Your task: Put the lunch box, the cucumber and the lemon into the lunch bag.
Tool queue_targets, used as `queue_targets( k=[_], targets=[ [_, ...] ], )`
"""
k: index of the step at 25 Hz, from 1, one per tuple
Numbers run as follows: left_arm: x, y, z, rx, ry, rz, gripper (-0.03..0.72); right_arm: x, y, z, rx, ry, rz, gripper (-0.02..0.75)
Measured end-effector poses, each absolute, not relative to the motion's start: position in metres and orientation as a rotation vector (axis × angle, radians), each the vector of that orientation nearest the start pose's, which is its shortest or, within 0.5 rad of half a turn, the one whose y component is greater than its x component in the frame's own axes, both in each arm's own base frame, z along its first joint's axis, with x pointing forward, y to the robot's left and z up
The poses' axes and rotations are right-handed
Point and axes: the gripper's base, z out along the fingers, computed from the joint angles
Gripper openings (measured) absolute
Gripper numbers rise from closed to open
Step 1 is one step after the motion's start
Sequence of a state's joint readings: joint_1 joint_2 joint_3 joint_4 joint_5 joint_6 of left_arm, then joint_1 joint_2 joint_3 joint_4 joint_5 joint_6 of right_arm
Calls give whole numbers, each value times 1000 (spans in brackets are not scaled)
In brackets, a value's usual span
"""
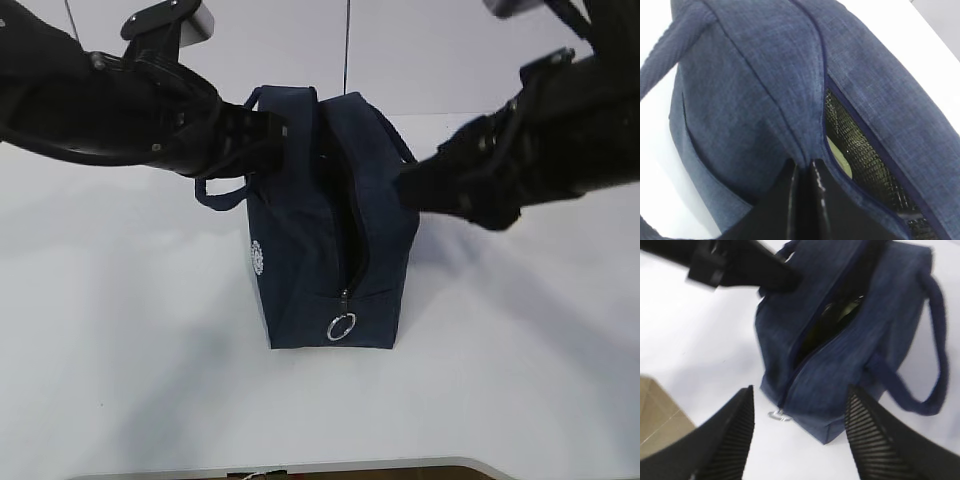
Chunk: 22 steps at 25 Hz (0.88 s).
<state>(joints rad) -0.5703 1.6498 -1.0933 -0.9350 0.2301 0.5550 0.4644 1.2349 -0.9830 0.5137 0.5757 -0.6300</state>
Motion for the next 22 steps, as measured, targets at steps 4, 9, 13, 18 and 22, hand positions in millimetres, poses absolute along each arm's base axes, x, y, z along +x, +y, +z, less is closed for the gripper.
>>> queue_targets(
  k=[4, 9, 13, 18, 22],
  targets=[
    [301, -213, 257, 338, 2236, -720, -4, 207, 139, 304, -972, 2044, 512, 462],
    [301, -213, 257, 338, 2236, -720, -4, 191, 140, 276, -1051, 1999, 601, 462],
    [301, -213, 257, 338, 2236, -720, -4, 183, 141, 260, -1099, 1941, 648, 462],
    [301, -213, 257, 340, 2236, -719, -2, 180, 141, 256, -1126, 1891, 652, 462],
    [300, -213, 256, 347, 2243, -725, 64, 180, 141, 256, -1114, 1883, 650, 461]
  ],
)
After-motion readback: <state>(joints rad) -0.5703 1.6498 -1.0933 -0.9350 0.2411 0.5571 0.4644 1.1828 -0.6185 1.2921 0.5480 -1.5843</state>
